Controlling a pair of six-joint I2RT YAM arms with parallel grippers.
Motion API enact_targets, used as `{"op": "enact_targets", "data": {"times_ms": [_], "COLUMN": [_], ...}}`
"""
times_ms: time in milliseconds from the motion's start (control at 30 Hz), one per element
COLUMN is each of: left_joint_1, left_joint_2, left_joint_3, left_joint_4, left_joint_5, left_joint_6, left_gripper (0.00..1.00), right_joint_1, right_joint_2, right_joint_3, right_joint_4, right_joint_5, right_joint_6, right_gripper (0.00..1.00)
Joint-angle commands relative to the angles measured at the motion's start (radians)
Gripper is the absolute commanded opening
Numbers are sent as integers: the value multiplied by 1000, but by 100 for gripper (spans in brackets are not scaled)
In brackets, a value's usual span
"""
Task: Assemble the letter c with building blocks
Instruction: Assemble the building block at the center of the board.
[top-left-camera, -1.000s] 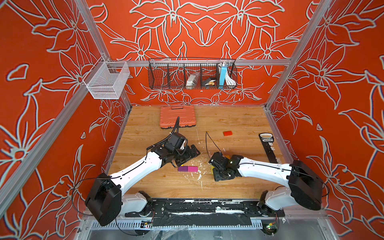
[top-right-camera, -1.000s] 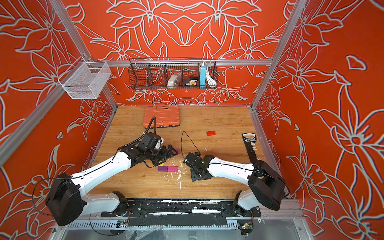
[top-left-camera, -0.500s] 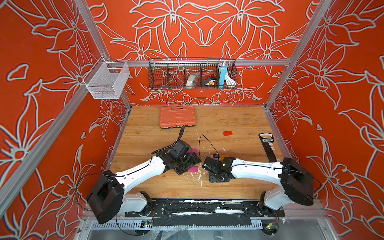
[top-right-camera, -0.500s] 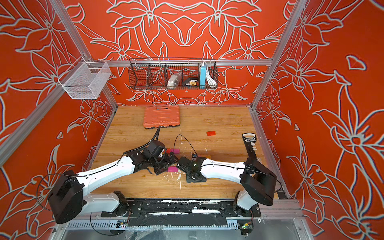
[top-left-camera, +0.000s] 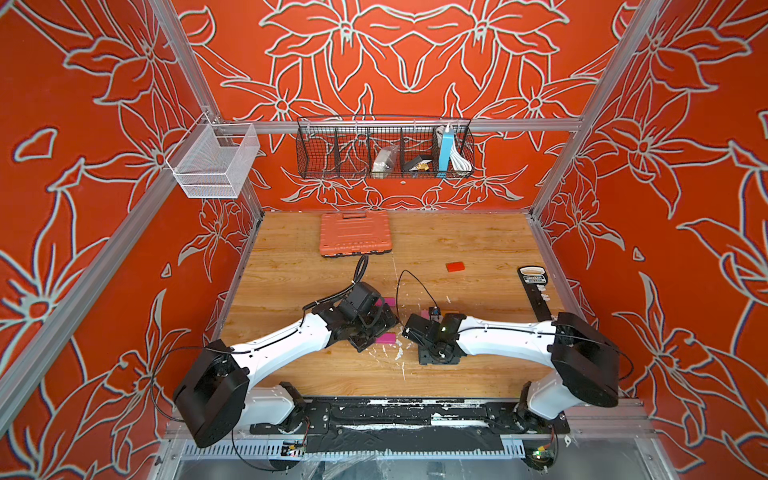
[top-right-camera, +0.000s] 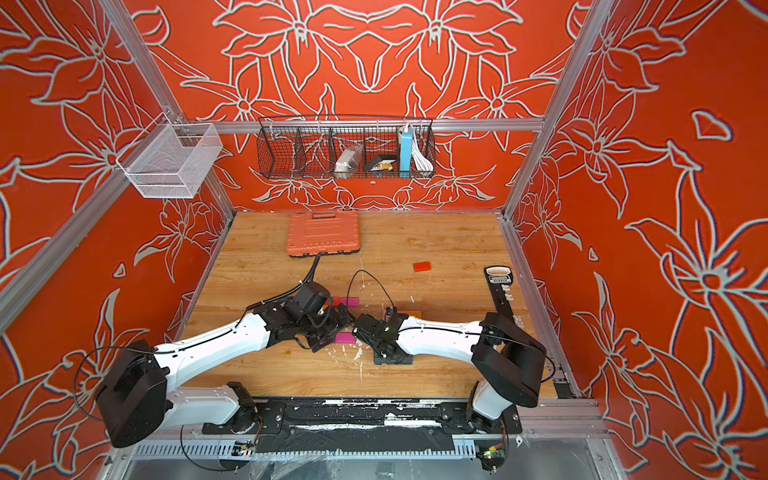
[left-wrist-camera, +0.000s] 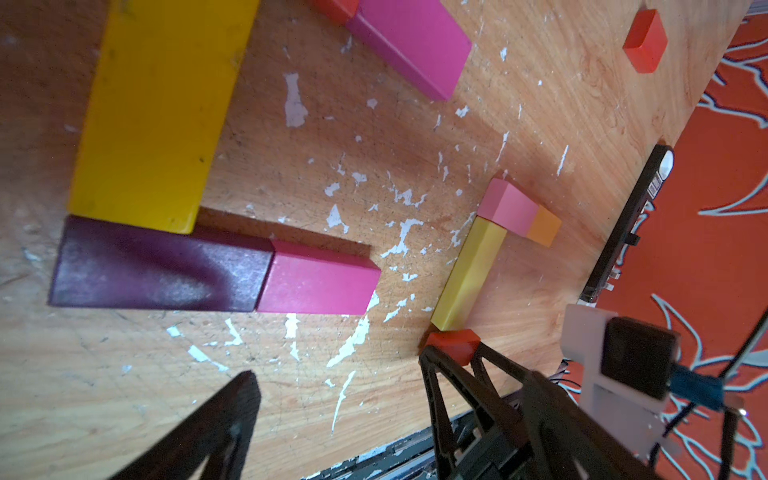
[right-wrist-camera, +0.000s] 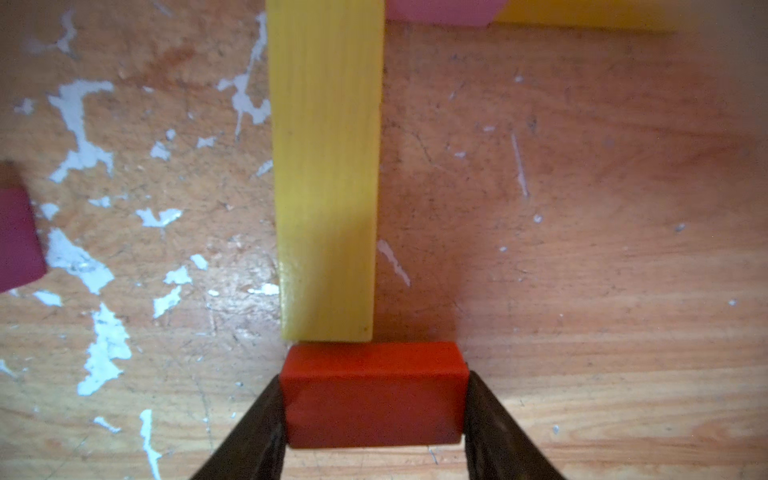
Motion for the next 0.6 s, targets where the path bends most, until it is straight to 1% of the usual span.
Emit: {"op": "enact_targets", "data": {"times_ms": [0, 233, 567], "left_joint_1": [-6, -5, -5], "left_joint_2": [10, 13, 7], "left_joint_3": [1, 2, 10], "left_joint_4": [10, 11, 6], "left_joint_5": [-10, -11, -17], "left_joint_6": [-8, -6, -2], "left_gripper": [99, 99, 99], "right_joint_1": [6, 7, 6], "right_joint_2": [22, 47, 53], "right_joint_3": [24, 49, 44], "right_joint_4": [-30, -53, -73], "right_joint_5": [27, 27, 39], "right_joint_6": [31, 43, 71], "right_gripper": [49, 49, 49]}}
